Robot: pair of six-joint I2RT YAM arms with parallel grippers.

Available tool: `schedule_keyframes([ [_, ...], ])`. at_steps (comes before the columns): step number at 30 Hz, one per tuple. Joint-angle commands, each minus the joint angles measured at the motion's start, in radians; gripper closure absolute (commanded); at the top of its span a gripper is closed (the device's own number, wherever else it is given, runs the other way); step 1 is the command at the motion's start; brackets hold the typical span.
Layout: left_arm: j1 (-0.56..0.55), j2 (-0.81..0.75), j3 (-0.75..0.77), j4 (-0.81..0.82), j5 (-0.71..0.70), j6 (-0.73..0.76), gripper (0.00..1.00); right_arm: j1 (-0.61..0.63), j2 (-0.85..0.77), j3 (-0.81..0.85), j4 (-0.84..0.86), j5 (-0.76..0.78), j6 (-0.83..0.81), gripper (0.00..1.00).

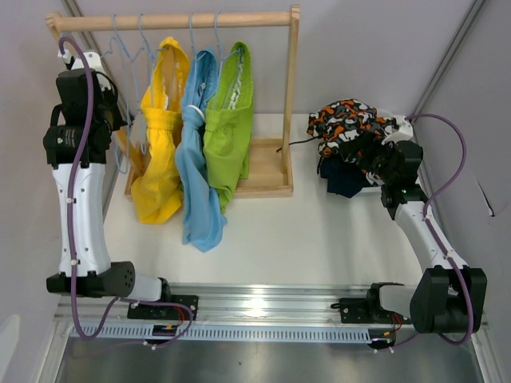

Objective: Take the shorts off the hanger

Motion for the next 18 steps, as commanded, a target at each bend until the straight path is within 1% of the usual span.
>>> schedule_keyframes([
  [1,0.047,0.021,0.026,0.082,0.108,0.005,1.0,0.011,0.002,0.0,0.063,-0.022,0.009,0.0],
  [3,0.07,0.042,0.044,0.08,0.134,0.002,1.0,0.022,-0.004,0.0,0.063,-0.009,0.004,0.0],
  [6,0.083,0.098,0.11,0.056,0.164,-0.01,1.0,0.057,-0.016,0.001,0.058,0.021,0.005,0.0],
  [7,0.083,0.117,0.183,0.044,0.175,-0.013,1.0,0.079,-0.019,0.001,0.057,0.029,0.007,0.0],
  [10,0.083,0.177,0.271,0.016,0.197,-0.018,1.0,0.132,-0.029,0.006,0.049,0.057,0.009,0.01],
  [14,0.083,0.201,0.296,0.008,0.204,-0.032,1.0,0.205,-0.036,0.038,-0.006,0.135,-0.027,0.01],
  [18,0.083,0.239,0.307,-0.007,0.186,-0.033,1.0,0.235,-0.044,0.057,-0.045,0.155,-0.039,0.0],
])
